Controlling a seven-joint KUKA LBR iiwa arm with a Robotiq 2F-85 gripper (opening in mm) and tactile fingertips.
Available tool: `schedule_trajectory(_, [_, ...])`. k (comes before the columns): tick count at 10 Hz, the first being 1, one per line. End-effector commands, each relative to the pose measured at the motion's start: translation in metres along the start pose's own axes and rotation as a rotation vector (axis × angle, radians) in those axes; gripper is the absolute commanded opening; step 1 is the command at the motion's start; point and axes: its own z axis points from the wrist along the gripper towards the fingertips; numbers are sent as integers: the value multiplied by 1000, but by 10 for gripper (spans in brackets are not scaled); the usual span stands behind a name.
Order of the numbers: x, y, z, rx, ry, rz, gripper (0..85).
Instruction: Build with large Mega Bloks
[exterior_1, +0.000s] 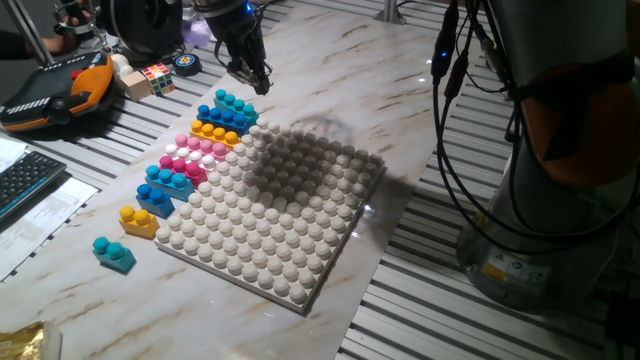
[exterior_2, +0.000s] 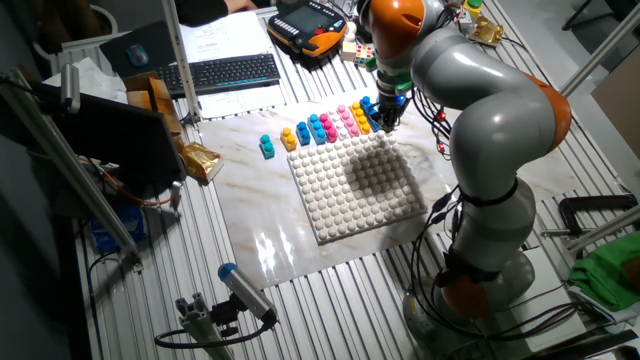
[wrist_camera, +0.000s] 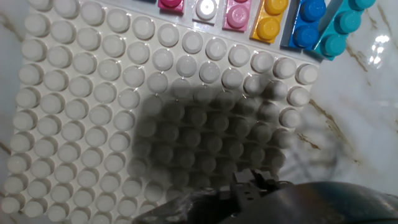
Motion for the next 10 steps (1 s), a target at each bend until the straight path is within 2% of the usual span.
schedule_trajectory(1, [0,0,0,0,0,0,10])
schedule_trajectory(3, [0,0,0,0,1,5,10])
schedule_trajectory(5, [0,0,0,4,-10,65,10])
schedule_trajectory(6, [0,0,0,21,-85,76,7])
schedule_trajectory(7, [0,0,0,11,-122,115,7])
schedule_trajectory(9, [0,0,0,-53,-90,163,7])
schedule_trajectory(10, [0,0,0,-67,-107,187,7])
